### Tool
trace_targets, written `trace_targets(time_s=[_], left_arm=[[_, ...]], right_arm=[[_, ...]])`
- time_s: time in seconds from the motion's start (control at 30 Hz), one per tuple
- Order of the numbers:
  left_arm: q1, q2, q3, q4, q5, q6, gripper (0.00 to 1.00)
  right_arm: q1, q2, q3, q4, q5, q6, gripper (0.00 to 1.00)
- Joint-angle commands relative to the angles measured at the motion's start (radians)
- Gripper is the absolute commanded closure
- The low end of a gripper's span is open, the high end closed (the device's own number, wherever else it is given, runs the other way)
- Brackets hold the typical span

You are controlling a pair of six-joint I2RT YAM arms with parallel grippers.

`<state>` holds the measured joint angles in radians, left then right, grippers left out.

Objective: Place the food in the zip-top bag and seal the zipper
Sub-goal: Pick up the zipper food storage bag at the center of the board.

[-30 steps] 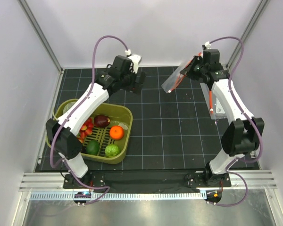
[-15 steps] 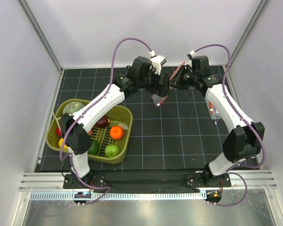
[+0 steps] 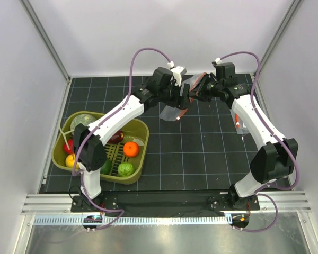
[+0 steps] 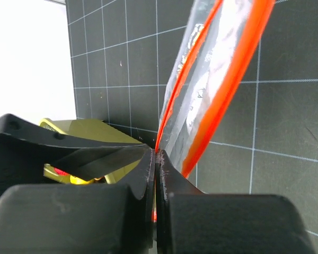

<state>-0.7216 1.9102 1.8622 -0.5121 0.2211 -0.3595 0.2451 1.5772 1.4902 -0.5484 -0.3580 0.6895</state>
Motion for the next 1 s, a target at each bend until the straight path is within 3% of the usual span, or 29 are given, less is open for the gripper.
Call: trace_targets(time_s=[0.0, 0.3, 0.4, 0.47, 0.5, 0.53, 0.63, 0.73, 0.97], left_arm=[[0.001, -0.065, -0.021, 0.05, -0.022, -0.007, 0.3], [0.001, -0.053, -0.021, 0.055, -0.054, 0.001, 0.52], [0.001, -0.04, -0.015, 0.057, -0.052, 0.002, 0.65], [0.001, -0.028, -0.009, 0.053, -0.036, 0.001, 0.82], [0.002, -0.027, -0.008, 0.053, -0.032, -0.002, 0.95], [0.001, -0.023, -0.006, 0.053, -0.034, -0.01, 1.0], [0.004, -0.022, -0.008, 0.052, -0.054, -0.027, 1.0], [0.011, -0.02, -0.008, 0.049, -0.066, -0.041, 1.0], [0.021, -0.02, -0.005, 0.041, -0.083, -0.044, 1.0]], right_arm=[[0.005, -0.063, 0.022, 0.01, -0.013, 0.019, 0.99], [0.01, -0.071, 0.007, 0.024, -0.035, 0.044, 0.99], [0.014, -0.072, 0.005, 0.025, -0.036, 0.042, 0.99], [0.016, -0.071, 0.008, 0.024, -0.038, 0.035, 0.99], [0.016, -0.071, 0.012, 0.024, -0.038, 0.03, 0.96], [0.016, -0.071, 0.016, 0.015, -0.033, 0.024, 0.88], [0.016, -0.071, 0.041, -0.031, 0.011, -0.001, 0.45], [0.016, -0.082, 0.05, -0.071, 0.068, -0.008, 0.4], [0.016, -0.114, 0.047, -0.12, 0.126, -0.016, 0.42]])
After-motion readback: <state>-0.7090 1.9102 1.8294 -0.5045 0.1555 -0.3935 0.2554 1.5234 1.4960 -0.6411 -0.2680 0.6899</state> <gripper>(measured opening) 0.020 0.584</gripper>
